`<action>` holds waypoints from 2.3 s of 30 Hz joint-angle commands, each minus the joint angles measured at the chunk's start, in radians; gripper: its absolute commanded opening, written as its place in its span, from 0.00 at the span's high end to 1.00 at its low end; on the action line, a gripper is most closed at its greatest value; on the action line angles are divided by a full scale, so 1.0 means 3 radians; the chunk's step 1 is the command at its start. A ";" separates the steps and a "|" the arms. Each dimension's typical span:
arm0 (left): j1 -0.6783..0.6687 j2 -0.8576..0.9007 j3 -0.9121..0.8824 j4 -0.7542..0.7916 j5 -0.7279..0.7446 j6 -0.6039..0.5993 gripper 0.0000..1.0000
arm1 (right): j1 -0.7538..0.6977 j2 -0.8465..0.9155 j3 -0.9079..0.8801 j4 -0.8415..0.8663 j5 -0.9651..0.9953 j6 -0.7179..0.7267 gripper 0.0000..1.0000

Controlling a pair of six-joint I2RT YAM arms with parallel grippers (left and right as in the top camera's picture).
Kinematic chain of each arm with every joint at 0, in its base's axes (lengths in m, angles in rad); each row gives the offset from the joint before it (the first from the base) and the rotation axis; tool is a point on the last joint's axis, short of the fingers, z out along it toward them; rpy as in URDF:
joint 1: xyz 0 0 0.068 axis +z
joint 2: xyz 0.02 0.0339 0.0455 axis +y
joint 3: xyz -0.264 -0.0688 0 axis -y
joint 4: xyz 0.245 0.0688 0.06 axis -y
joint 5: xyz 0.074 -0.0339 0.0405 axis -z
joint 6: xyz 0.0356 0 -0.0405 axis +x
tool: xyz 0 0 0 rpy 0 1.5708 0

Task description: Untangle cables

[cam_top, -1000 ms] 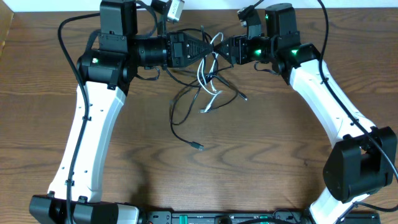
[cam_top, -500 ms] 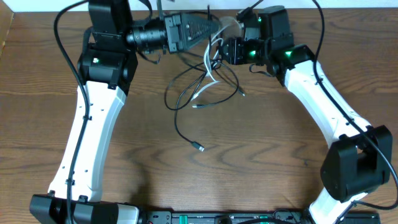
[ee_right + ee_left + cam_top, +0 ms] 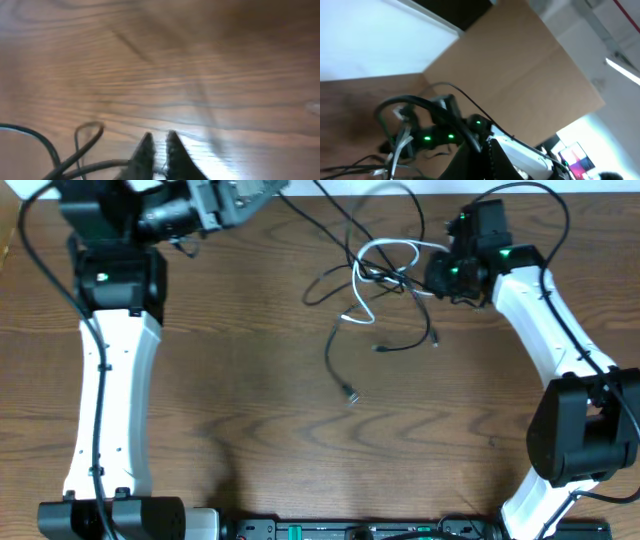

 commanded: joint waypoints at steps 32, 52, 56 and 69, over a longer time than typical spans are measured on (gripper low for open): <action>0.0486 0.0178 0.0061 -0.3436 -0.4152 0.2459 0.93 | -0.0876 -0.1338 0.0005 -0.0729 -0.0941 -0.1016 0.99; 0.0610 0.0449 0.0061 -0.3581 -0.4802 0.2597 0.92 | -0.1554 -0.1312 0.0005 -0.0935 -0.0829 -0.0998 0.99; 0.0629 0.0510 0.0061 -0.3586 -0.4790 0.2611 0.92 | -0.1539 -0.1268 0.0005 -0.0970 -0.0865 -0.1029 0.99; 0.0629 0.0544 0.0061 -0.3569 -0.4791 0.2761 0.92 | -0.1924 -0.1235 0.0005 -0.0846 -0.0774 -0.0971 0.99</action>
